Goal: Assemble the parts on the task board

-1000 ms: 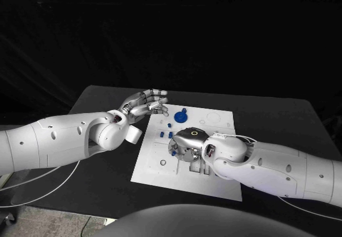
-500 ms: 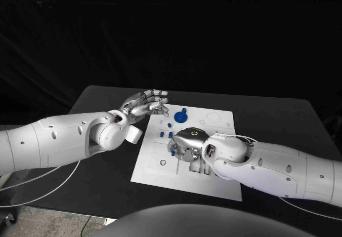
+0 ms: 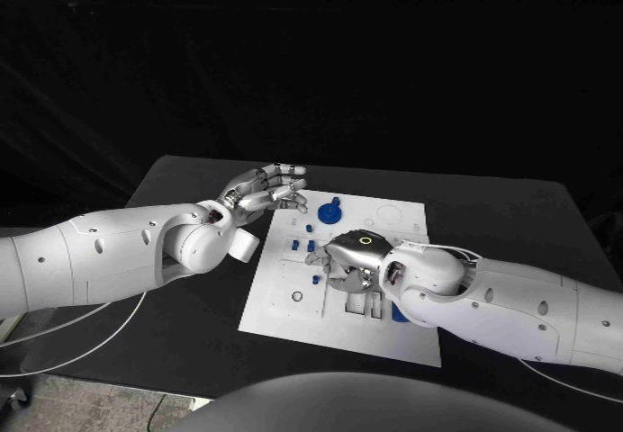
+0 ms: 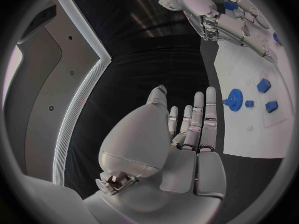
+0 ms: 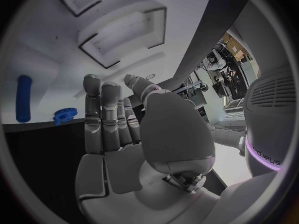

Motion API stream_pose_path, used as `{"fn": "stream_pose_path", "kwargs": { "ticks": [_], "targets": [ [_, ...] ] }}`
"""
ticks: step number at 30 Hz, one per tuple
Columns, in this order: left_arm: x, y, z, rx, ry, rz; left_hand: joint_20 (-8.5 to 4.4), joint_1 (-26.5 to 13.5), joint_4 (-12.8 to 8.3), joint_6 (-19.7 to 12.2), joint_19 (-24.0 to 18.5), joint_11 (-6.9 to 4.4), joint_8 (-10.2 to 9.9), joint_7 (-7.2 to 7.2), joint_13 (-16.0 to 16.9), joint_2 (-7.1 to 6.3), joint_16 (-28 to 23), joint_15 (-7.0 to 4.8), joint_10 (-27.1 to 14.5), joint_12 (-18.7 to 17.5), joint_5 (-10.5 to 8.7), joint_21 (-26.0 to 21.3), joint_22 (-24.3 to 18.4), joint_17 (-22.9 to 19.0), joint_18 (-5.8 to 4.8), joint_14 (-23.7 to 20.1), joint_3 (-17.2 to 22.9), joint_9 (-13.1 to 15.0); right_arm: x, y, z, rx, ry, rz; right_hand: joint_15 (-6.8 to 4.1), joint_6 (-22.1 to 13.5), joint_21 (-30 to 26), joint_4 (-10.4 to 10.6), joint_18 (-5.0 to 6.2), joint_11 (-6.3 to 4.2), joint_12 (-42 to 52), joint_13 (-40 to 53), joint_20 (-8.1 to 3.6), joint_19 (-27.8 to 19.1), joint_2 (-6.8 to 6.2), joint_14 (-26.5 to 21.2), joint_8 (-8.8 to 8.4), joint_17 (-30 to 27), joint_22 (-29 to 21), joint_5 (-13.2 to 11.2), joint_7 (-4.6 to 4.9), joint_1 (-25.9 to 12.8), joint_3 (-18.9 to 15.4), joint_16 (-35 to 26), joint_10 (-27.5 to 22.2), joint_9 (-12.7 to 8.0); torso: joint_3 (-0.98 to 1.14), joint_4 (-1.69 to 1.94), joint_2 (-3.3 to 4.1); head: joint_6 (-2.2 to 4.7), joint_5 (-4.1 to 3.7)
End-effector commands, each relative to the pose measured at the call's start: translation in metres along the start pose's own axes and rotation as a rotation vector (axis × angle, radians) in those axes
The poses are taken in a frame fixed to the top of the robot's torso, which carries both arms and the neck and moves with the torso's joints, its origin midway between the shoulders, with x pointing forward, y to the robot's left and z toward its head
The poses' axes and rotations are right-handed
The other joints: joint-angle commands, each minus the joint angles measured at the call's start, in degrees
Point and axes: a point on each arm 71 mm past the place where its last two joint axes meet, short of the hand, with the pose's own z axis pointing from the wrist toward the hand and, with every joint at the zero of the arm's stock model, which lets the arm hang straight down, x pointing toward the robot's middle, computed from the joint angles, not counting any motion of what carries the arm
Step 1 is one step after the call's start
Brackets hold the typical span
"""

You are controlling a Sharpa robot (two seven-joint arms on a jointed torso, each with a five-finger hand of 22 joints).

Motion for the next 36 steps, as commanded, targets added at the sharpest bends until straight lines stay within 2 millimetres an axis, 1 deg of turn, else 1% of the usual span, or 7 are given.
{"fn": "stream_pose_path", "kwargs": {
  "ticks": [1, 6, 11, 14, 18, 21, 36],
  "targets": [
    [0.002, 0.0, 0.0, 0.003, 0.022, -0.007, 0.09, 0.12, 0.38, 0.48, 0.24, 0.31, 0.14, 0.14, -0.11, 0.6, 0.36, 0.05, -0.3, 0.27, 0.31, -0.3, 0.11, -0.09, 0.1, -0.4, 0.05, -0.11, -0.016, -0.008, -0.005, 0.031, -0.048, 0.05, 0.07, 1.99, -0.27, 0.22, 0.42, -0.09, 0.23, -0.04, 0.09, 0.01, 0.18, -0.34, 0.95, 0.06, 1.96, 0.54, 0.94, 0.57, 0.34, -0.04, 0.01, -0.2, 0.0, -0.12, 0.0, 0.01, -0.38],
    [0.001, 0.0, 0.0, 0.001, 0.022, -0.007, 0.09, 0.16, 0.39, 0.51, 0.23, 0.33, 0.13, 0.16, -0.16, 0.7, 0.38, 0.06, -0.31, 0.3, 0.34, -0.31, 0.13, -0.11, 0.09, -0.42, 0.08, -0.18, -0.047, -0.028, -0.022, 0.098, -0.083, 0.081, 0.18, 6.21, 0.53, 0.14, 0.33, -0.25, 0.8, 0.01, 0.09, 0.49, 0.32, -0.07, 2.68, 0.54, 2.3, 1.9, 3.12, 1.48, 1.0, 0.54, 0.59, -0.41, 0.01, -0.05, 0.0, 0.01, -0.78],
    [0.0, 0.0, 0.0, -0.002, 0.017, -0.005, 0.1, 0.23, 0.41, 0.54, 0.22, 0.37, 0.09, 0.17, -0.25, 0.85, 0.42, 0.09, -0.32, 0.35, 0.41, -0.34, 0.16, -0.15, 0.07, -0.44, 0.13, -0.29, -0.071, -0.049, -0.04, 0.179, -0.093, 0.065, 0.2, 10.5, 6.68, 1.03, -0.52, -0.4, 1.1, -0.09, 0.11, 3.19, 0.42, 2.94, 4.34, 5.77, 3.51, 1.44, 3.85, 0.91, 0.75, 4.99, 0.93, -0.35, 0.03, -0.05, -0.12, 0.01, -1.07],
    [-0.001, 0.0, -0.001, -0.003, 0.015, -0.004, 0.11, 0.33, 0.41, 0.55, 0.19, 0.43, 0.03, 0.14, -0.35, 1.01, 0.46, 0.14, -0.32, 0.43, 0.48, -0.38, 0.2, -0.19, 0.04, -0.46, 0.18, -0.43, -0.077, -0.062, -0.05, 0.235, -0.074, 0.037, 0.53, 10.73, 7.96, 2.09, -0.78, -0.04, 0.37, -0.53, 0.3, 3.82, -0.07, 3.57, 4.15, 7.13, 3.7, -0.24, 3.6, -0.36, 0.14, 6.23, 0.01, -0.65, 0.01, -0.08, -0.16, 0.01, -1.13],
    [0.0, 0.0, 0.0, -0.003, 0.016, -0.005, 0.11, 0.49, 0.35, 0.56, 0.16, 0.49, -0.03, 0.1, -0.47, 1.13, 0.51, 0.18, -0.32, 0.5, 0.58, -0.42, 0.24, -0.24, 0.01, -0.47, 0.24, -0.57, -0.077, -0.077, -0.06, 0.296, -0.034, 0.009, 1.21, 10.59, 12.63, 3.71, -1.49, 0.78, -1.95, -1.99, 0.77, 5.76, -0.82, 5.53, 3.5, 11.65, 4.63, -3.33, 3.47, -1.9, -0.67, 10.12, -2.27, -1.28, 0.02, -0.01, -0.06, 0.01, -1.33],
    [0.001, 0.0, 0.0, -0.004, 0.018, -0.006, 0.11, 0.55, 0.33, 0.57, 0.16, 0.51, -0.04, 0.09, -0.5, 1.17, 0.52, 0.19, -0.31, 0.52, 0.6, -0.43, 0.25, -0.25, 0.0, -0.48, 0.26, -0.61, -0.072, -0.084, -0.065, 0.32, -0.013, -0.003, 0.91, 10.06, 14.21, 4.43, -1.58, 1.05, -3.61, -3.25, 0.83, 6.54, -1.14, 6.05, 2.75, 13.04, 4.91, -4.87, 3.21, -2.17, -1.2, 11.49, -3.4, -1.87, -0.03, 0.01, -0.07, 0.01, -1.45],
    [0.001, 0.001, -0.001, -0.011, 0.018, -0.006, 0.11, 1.1, 0.2, 0.73, 0.08, 0.65, -0.18, 0.08, -0.92, 1.8, 0.68, 0.29, -0.34, 0.73, 1.07, -0.55, 0.42, -0.41, -0.1, -0.58, 0.59, -1.1, -0.044, -0.093, -0.069, 0.334, 0.048, 0.025, 1.31, 9.08, 13.84, 5.88, -1.64, 1.17, -5.35, -5.46, 1.05, 6.68, -1.46, 5.61, 0.95, 12.53, 4.78, -7.83, 3.26, -2.03, -3.44, 11.73, -3.07, -3.46, -0.02, 0.05, -0.04, 0.01, -1.04]
  ]
}}
